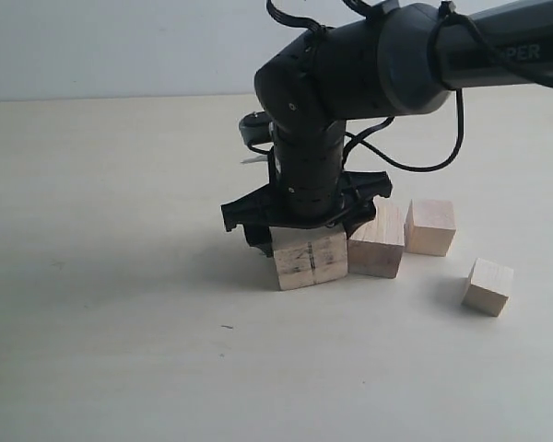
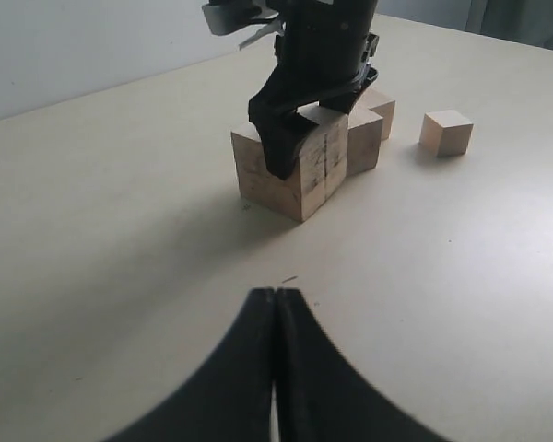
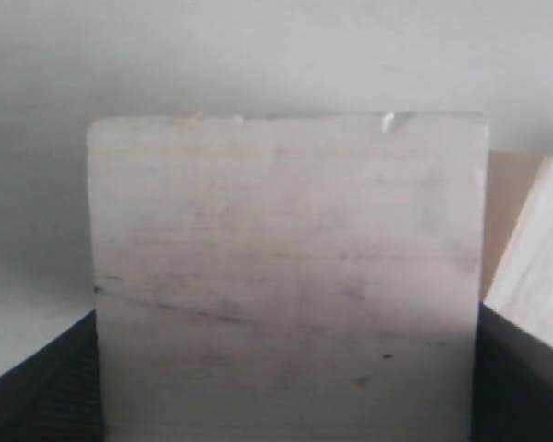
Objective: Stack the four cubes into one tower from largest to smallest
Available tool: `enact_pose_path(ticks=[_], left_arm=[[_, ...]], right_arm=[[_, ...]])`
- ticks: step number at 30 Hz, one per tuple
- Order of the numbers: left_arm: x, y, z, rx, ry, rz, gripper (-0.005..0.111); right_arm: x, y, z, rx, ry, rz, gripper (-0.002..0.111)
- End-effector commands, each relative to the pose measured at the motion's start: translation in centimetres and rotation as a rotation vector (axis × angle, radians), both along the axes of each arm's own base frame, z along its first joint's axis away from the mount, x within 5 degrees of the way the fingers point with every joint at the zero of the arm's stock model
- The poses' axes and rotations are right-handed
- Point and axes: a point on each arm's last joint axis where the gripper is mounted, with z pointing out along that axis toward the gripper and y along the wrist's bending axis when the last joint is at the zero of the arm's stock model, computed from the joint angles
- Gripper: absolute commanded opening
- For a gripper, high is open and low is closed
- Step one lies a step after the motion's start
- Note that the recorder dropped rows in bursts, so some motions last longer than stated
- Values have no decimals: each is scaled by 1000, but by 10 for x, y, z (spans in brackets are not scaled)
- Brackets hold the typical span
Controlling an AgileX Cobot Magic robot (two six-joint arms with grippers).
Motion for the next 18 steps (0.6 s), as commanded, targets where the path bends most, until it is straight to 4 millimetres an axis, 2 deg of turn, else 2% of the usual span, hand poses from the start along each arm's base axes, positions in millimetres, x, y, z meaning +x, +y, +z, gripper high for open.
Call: enact_pose_path(ticks=[1,4,9,18], left_arm=[[0,0,0,-4,-9,2,0],[0,0,0,-4,-9,2,0],[0,0,0,-4,-9,2,0],[0,0,0,-4,-9,2,0]], right_arm=[[-11,-14,-20,-93,75,1,61],[-14,-18,-14,-74,25,9,66],[-13,-24,9,-97,-61,19,65],[-23,-25,8,-41,-25,-35,64]])
